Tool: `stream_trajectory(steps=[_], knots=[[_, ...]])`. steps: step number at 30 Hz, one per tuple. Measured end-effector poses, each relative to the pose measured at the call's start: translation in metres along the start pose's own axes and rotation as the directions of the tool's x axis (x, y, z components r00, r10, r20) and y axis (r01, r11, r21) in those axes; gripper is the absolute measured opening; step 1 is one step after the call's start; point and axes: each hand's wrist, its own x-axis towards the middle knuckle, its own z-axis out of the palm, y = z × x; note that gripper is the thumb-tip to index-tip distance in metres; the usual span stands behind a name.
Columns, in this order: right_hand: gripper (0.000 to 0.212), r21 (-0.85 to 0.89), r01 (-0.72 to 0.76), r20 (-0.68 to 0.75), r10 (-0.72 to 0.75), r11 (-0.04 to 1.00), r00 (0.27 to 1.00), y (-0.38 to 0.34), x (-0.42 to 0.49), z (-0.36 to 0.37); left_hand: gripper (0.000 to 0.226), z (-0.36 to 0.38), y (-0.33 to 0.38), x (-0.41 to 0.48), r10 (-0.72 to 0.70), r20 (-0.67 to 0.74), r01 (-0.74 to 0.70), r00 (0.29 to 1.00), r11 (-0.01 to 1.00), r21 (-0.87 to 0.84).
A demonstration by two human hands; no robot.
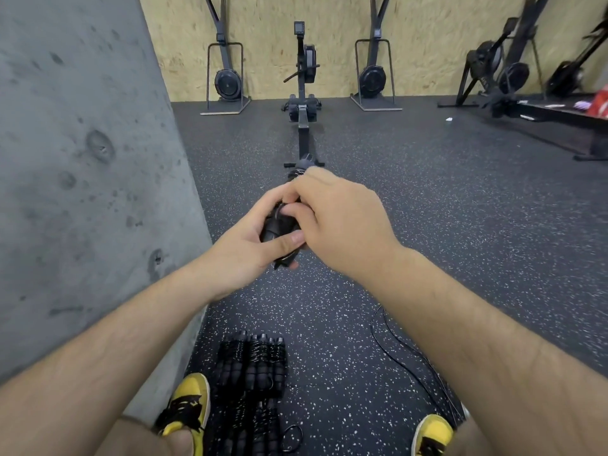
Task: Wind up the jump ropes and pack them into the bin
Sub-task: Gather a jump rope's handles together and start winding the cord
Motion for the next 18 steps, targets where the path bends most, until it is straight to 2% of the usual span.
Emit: stream_trajectory(steps=[3,7,9,13,18], knots=[[0.007,0.238,-0.166,-0.081,0.190,0.957,0.978,0.007,0.000,0.002,0.071,-0.001,0.000,-0.001,0.004,-0.003,-0.004,1.000,1.000,-0.020],[0.008,0.495,-0.387,-0.033,0.461,0.778,0.887,0.006,0.000,0.012,0.093,0.006,-0.005,0.003,-0.084,-0.055,0.079,0.995,0.993,-0.086],[0.008,0.541,-0.415,0.017,0.484,0.731,0.875,0.005,-0.002,0.017,0.099,0.011,-0.011,0.005,-0.144,-0.097,0.134,0.985,0.986,-0.101],[0.007,0.524,-0.442,0.082,0.474,0.728,0.877,0.003,-0.006,0.026,0.088,0.011,-0.019,0.007,-0.129,-0.183,0.128,0.975,0.992,-0.019],[0.013,0.504,-0.534,0.204,0.507,0.679,0.837,-0.006,-0.010,0.035,0.101,0.004,-0.021,0.007,-0.139,-0.235,0.163,0.962,0.983,0.086]])
